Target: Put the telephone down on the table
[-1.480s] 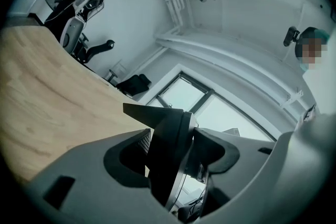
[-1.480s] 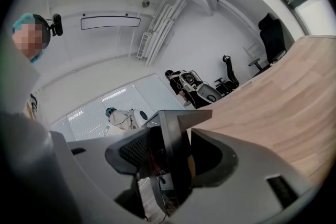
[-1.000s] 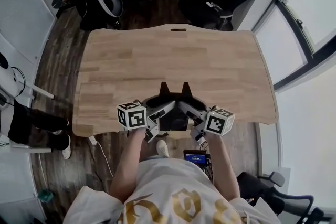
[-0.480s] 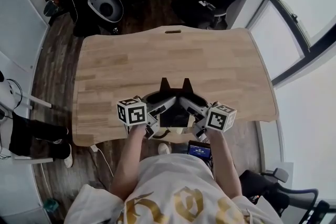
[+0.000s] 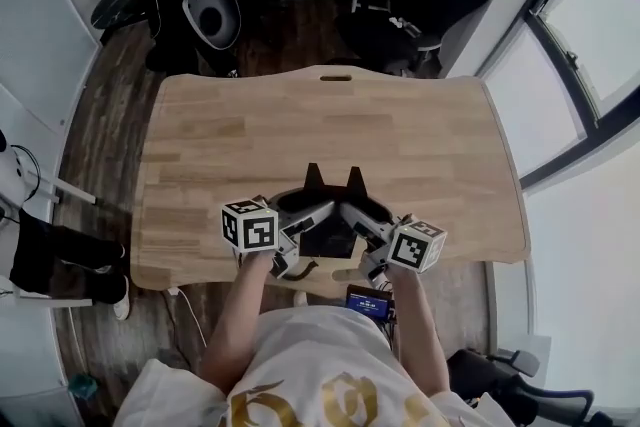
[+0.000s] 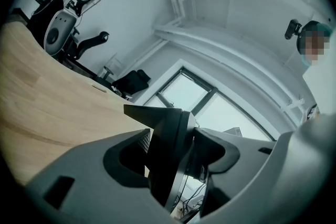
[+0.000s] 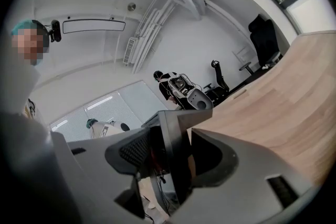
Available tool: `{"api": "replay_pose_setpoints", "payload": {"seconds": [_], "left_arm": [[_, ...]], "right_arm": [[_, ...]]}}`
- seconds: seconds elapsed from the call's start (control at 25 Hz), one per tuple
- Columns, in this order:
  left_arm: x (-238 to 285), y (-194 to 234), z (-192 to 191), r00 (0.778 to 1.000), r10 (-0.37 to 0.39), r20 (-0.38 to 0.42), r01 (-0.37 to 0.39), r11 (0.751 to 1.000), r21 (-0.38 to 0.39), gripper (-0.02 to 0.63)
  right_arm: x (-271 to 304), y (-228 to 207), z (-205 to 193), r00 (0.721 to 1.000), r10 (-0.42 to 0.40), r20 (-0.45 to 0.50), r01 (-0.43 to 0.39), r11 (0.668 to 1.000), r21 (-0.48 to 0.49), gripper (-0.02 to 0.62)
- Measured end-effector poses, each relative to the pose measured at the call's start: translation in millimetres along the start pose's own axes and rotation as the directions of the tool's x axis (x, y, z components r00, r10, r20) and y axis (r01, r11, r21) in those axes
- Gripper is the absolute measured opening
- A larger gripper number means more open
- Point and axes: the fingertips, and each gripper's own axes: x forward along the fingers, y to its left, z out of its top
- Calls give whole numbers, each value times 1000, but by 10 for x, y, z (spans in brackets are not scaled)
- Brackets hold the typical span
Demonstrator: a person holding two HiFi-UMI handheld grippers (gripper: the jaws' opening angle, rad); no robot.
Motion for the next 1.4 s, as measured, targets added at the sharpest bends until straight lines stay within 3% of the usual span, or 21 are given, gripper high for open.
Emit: {"api": "replay_pose_setpoints", "payload": {"seconds": [0.24,1.4], "left_arm": [[77,248,38,999,34,-7,-34,999,-13,245],[566,1116,-119,995,52,-81,-64,987,-145,247]], "right_arm": [[170,-208,-4,1000,3,-27,-2,999,38,225],[536,-1130,-135,989,-36,-146,56,989,136,227]]}}
